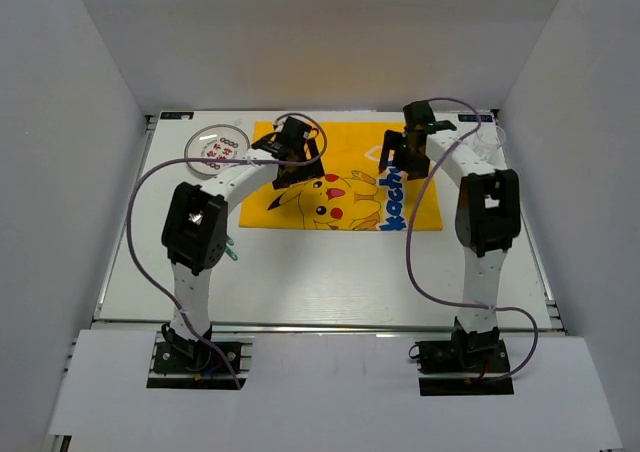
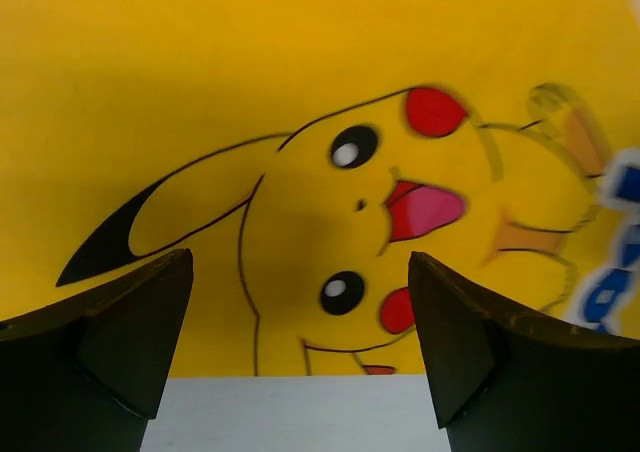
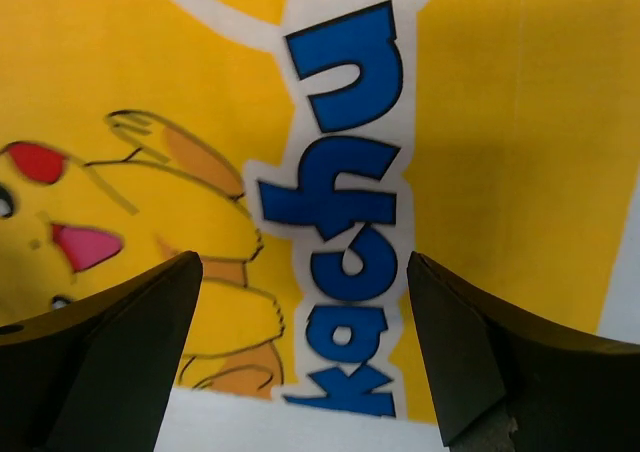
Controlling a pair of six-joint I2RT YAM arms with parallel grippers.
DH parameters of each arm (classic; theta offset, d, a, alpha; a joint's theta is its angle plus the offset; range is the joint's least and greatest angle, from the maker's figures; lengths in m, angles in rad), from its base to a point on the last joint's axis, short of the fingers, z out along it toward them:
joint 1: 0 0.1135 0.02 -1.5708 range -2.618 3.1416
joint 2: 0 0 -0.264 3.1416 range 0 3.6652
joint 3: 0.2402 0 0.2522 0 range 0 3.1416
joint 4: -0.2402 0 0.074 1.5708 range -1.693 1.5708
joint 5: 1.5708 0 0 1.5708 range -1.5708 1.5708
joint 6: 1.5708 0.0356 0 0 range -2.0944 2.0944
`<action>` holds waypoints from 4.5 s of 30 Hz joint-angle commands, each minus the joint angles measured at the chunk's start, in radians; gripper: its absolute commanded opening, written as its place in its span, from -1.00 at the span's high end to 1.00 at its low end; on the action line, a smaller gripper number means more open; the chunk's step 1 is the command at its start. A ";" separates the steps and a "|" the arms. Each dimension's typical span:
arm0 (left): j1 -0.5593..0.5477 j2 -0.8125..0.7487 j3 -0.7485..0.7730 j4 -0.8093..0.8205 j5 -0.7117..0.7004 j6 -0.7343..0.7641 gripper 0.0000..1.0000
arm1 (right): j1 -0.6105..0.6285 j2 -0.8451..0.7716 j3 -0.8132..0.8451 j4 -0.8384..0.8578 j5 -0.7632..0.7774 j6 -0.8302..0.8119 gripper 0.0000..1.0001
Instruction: Set the dinner table for one person
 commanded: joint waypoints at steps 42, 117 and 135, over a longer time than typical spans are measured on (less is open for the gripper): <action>0.242 -0.144 0.124 -0.192 -0.125 -0.033 -0.96 | 0.041 -0.613 -0.438 0.310 -0.294 0.068 -0.78; 0.515 -0.084 -0.098 0.580 0.654 -0.289 1.00 | 0.035 -1.203 -0.846 0.184 -0.325 0.152 -0.78; 0.264 -0.098 -0.437 0.820 0.756 -0.283 1.00 | 0.012 -1.311 -0.823 0.107 -0.217 0.179 -0.79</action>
